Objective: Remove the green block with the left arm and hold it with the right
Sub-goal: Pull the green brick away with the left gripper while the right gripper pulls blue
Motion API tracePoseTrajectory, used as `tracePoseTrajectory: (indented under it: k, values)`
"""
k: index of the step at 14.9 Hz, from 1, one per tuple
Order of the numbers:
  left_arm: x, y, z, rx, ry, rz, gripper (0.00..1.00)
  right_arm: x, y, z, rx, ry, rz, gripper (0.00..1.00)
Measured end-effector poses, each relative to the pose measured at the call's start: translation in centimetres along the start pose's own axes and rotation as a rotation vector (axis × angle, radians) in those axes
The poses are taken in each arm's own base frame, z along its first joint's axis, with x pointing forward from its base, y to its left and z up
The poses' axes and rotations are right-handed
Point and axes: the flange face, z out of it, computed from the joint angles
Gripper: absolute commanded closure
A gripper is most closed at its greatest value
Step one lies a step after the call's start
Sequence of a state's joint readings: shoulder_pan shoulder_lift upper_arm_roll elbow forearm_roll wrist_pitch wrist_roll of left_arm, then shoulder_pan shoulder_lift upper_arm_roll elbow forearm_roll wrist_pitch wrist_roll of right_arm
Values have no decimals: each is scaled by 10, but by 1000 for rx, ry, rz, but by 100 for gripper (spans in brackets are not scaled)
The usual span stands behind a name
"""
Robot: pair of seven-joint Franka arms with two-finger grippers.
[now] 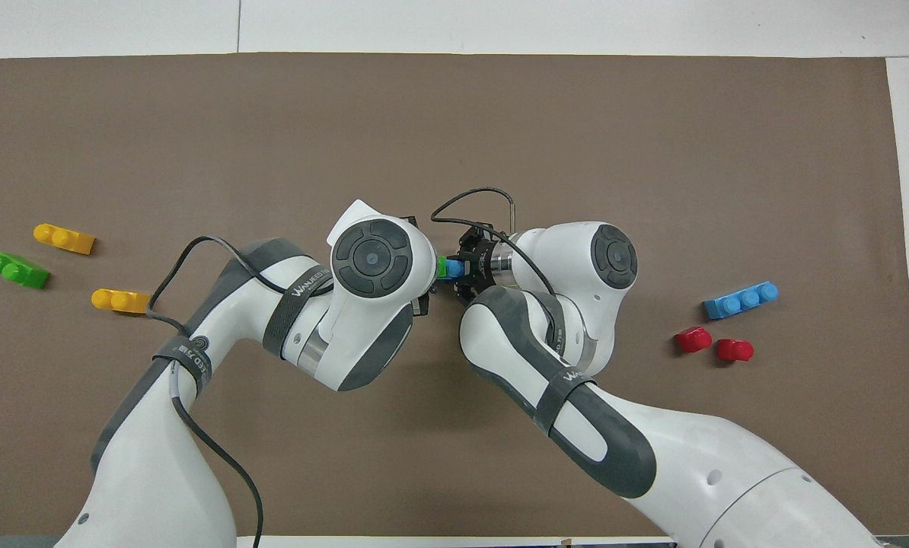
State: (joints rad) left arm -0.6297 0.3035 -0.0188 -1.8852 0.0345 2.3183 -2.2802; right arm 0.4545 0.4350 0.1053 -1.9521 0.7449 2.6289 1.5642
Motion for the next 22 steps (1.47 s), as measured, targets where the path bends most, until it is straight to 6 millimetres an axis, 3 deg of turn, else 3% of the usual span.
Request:
tracePoseTrajectory:
  k: [4, 7, 11, 14, 16, 17, 20, 22]
  values:
    - [3, 4, -6, -8, -4, -8, 100, -4, -1, -1, 22, -3, -6, 100]
    - [10, 9, -28, -17, -9, -24, 100, -9, -4, -4, 37, -9, -9, 100]
    - [45, 27, -66, -16, 10, -37, 100, 1, -9, -6, 42, -2, 6, 100]
    - [80, 40, -87, 3, 34, 19, 100, 19, -30, -26, 18, -14, 43, 100]
    - [115, 55, -93, 20, 51, 82, 100, 47, -59, -64, -11, -15, 44, 100]
    - [137, 65, -94, 28, 57, 119, 100, 70, -77, -92, -26, -8, 31, 100]
    - [207, 90, -91, 46, 69, 246, 100, 162, -112, -181, -59, 7, -38, 100]
    - [248, 101, -89, 57, 72, 323, 100, 226, -116, -217, -67, -6, -63, 100]
